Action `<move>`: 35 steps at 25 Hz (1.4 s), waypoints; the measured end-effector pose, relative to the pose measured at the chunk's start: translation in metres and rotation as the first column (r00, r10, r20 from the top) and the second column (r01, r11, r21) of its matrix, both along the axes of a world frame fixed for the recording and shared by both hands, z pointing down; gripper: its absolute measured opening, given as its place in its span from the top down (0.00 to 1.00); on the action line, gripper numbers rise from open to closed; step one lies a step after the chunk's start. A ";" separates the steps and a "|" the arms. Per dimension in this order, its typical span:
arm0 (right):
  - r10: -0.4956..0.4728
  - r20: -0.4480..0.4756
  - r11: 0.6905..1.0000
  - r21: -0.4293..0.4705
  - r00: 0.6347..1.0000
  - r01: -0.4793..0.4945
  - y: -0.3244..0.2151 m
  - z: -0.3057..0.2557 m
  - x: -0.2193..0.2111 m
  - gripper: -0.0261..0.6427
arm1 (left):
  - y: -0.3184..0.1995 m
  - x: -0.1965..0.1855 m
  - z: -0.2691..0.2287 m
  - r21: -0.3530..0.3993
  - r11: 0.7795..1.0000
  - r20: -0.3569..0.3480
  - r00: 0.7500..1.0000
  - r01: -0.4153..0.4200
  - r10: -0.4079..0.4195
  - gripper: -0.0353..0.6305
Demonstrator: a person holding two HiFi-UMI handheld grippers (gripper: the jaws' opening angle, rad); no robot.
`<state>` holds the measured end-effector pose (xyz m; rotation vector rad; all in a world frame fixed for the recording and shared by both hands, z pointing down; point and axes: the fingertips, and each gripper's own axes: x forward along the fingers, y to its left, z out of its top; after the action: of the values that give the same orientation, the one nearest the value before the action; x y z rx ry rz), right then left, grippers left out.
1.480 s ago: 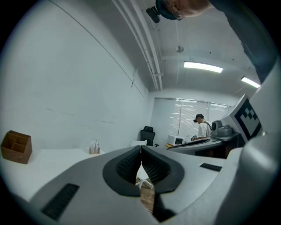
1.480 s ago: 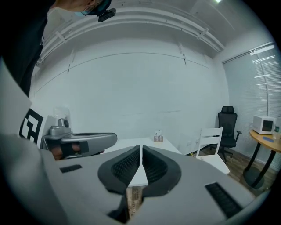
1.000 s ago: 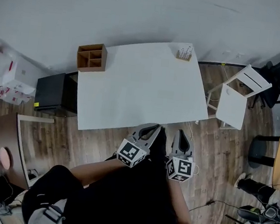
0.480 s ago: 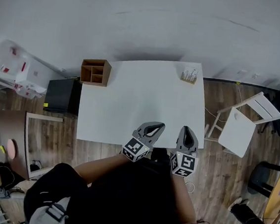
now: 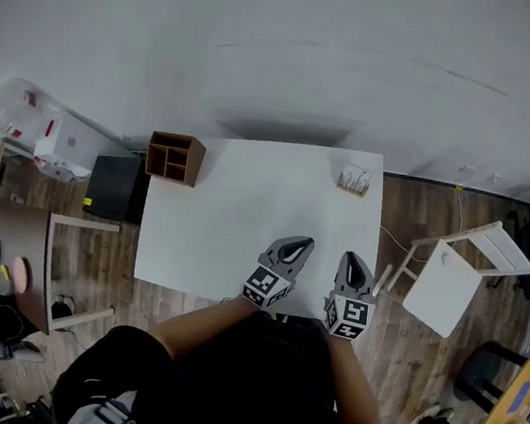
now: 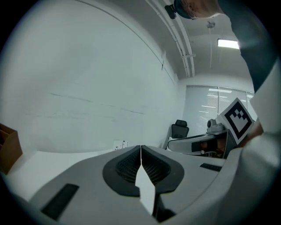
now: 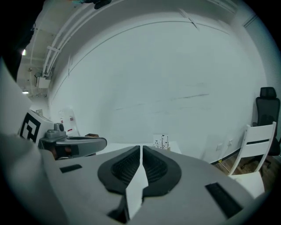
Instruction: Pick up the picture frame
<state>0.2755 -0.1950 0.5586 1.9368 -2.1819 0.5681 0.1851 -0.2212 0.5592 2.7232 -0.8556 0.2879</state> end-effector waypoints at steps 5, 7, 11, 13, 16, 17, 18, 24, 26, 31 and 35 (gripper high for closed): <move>-0.028 0.000 0.999 -0.020 1.000 0.027 -0.042 0.027 0.013 0.90 | -0.046 0.007 0.023 -0.002 0.999 0.040 0.998 0.047 -0.047 0.92; -0.036 -0.010 0.999 -0.023 0.999 0.036 -0.057 0.036 0.021 0.90 | -0.062 0.013 0.032 -0.012 0.998 0.031 0.997 0.064 -0.064 0.92; -0.046 -0.032 0.999 -0.028 0.998 0.045 -0.083 0.057 0.038 0.90 | -0.089 0.024 0.057 -0.029 0.995 0.064 0.994 0.092 -0.090 0.92; -0.054 -0.040 0.998 -0.035 0.998 0.053 -0.097 0.068 0.043 0.90 | -0.104 0.027 0.069 -0.030 0.995 0.086 0.992 0.096 -0.094 0.92; -0.065 -0.048 0.997 -0.033 0.997 0.064 -0.123 0.080 0.049 0.90 | -0.127 0.034 0.083 -0.022 0.996 0.093 0.992 0.090 -0.087 0.87; -0.065 -0.050 0.997 -0.035 0.997 0.063 -0.129 0.085 0.052 0.90 | -0.133 0.037 0.088 -0.026 0.996 0.093 0.992 0.088 -0.085 0.84; -0.064 -0.052 0.997 -0.040 0.997 0.062 -0.135 0.090 0.055 0.90 | -0.138 0.040 0.095 -0.031 0.996 0.096 0.992 0.087 -0.084 0.82; -0.046 -0.068 0.995 -0.089 0.997 0.040 -0.168 0.127 0.067 0.90 | -0.165 0.055 0.142 -0.070 0.995 0.157 0.986 0.074 -0.062 0.77; -0.040 -0.072 0.993 -0.110 0.997 0.032 -0.178 0.140 0.070 0.89 | -0.173 0.057 0.157 -0.089 0.993 0.174 0.983 0.077 -0.060 0.76; -0.025 -0.078 0.988 -0.154 0.997 0.013 -0.193 0.163 0.077 0.84 | -0.191 0.061 0.176 -0.126 0.987 0.177 0.981 0.098 -0.075 0.75; -0.013 -0.063 0.984 -0.179 0.998 0.001 -0.195 0.178 0.079 0.83 | -0.194 0.068 0.188 -0.148 0.984 0.171 0.982 0.102 -0.076 0.75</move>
<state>0.3540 -0.3896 0.7362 1.8288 -2.0233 0.6668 0.2536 -0.4148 0.7472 2.5344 -0.9529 0.5437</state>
